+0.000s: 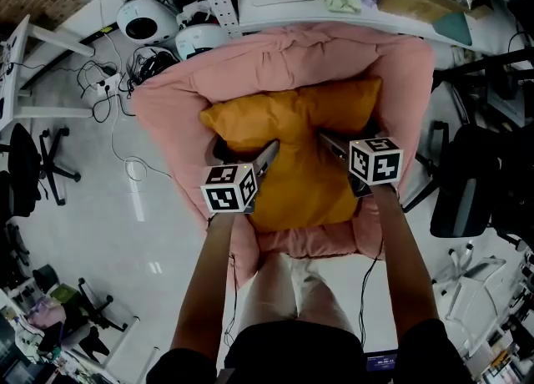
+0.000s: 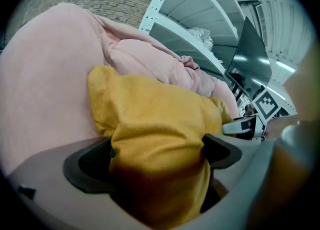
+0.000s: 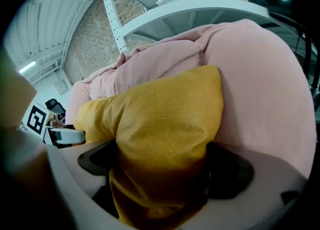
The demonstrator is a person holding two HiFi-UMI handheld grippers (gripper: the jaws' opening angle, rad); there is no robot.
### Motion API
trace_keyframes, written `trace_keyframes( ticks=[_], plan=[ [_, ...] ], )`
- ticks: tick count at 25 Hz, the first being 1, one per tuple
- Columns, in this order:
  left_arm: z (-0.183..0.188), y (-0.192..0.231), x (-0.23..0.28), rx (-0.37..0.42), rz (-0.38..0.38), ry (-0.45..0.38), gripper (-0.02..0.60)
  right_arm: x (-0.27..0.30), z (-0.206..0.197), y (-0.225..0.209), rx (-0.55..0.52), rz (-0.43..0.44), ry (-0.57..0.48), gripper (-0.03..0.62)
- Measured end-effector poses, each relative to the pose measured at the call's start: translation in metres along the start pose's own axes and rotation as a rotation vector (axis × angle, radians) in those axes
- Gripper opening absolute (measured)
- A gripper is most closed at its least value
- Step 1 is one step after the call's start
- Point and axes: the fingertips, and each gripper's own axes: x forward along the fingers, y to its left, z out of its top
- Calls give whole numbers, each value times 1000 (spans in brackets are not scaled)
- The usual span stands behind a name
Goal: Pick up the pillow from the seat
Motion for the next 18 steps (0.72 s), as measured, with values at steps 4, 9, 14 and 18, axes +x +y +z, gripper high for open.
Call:
trace_keyframes(
  ticks=[4, 9, 14, 18],
  plan=[
    [0, 0, -1, -5, -7, 0, 580, 0, 1, 3, -1, -1, -4, 568],
    [1, -4, -3, -9, -19, 4, 524, -2, 0, 8, -3, 11, 11, 509],
    [0, -11, -7, -3, -14, 21, 426, -4, -1, 16, -15, 2, 14, 426],
    [-1, -12, -7, 0, -19, 31, 389, -4, -2, 20, -20, -2, 9, 378]
  ],
)
